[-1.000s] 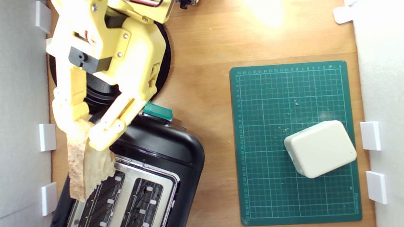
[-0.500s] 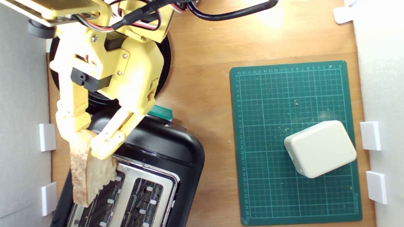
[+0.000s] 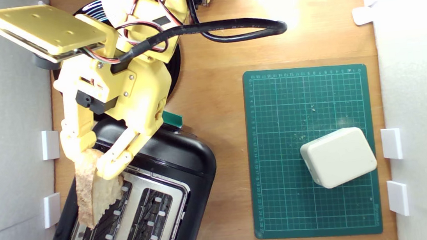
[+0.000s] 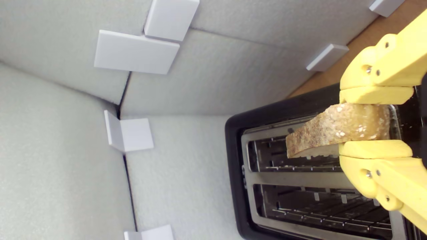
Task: Pick bread and place in toaster
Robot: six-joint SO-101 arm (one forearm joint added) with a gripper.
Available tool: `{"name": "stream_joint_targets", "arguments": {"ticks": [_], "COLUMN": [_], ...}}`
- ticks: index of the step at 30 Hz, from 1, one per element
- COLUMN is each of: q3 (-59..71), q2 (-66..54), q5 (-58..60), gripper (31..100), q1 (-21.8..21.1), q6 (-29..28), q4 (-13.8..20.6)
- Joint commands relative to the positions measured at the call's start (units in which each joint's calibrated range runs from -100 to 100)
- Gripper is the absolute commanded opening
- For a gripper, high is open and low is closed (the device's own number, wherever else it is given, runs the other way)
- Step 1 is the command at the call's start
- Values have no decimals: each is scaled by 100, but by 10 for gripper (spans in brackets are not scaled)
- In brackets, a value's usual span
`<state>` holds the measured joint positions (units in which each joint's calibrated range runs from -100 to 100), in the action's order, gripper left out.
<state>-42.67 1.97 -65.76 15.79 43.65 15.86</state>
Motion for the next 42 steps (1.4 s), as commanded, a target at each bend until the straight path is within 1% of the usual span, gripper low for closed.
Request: {"name": "stream_joint_targets", "arguments": {"ticks": [1, 3, 5, 8, 20, 25, 28, 30, 33, 37, 39, 40, 41, 42], "q3": [-322, -322, -322, -322, -322, -322, -322, -313, -304, -304, -304, -304, -313, -313], "q2": [-48, -31, 110, 293, 818, 1192, 1375, 1433, 1450, 1433, 1425, 1425, 1425, 1425], "q5": [194, 194, 194, 194, 322, 885, 919, 919, 919, 919, 919, 919, 919, 919], "gripper": [528, 528, 528, 528, 528, 535, 535, 535, 535, 538, 567, 596, 651, 673], "q1": [33, 49, 49, 49, -24, -16, -24, -24, -32, -161, -169, -169, -177, -185], "q6": [-15, 6, -15, -15, -25, -229, -255, -261, -412, -439, -439, -433, -449, -439], "q4": [55, 73, 236, 300, 254, 300, 300, 236, 209, 245, 218, 209, 209, 209]}}
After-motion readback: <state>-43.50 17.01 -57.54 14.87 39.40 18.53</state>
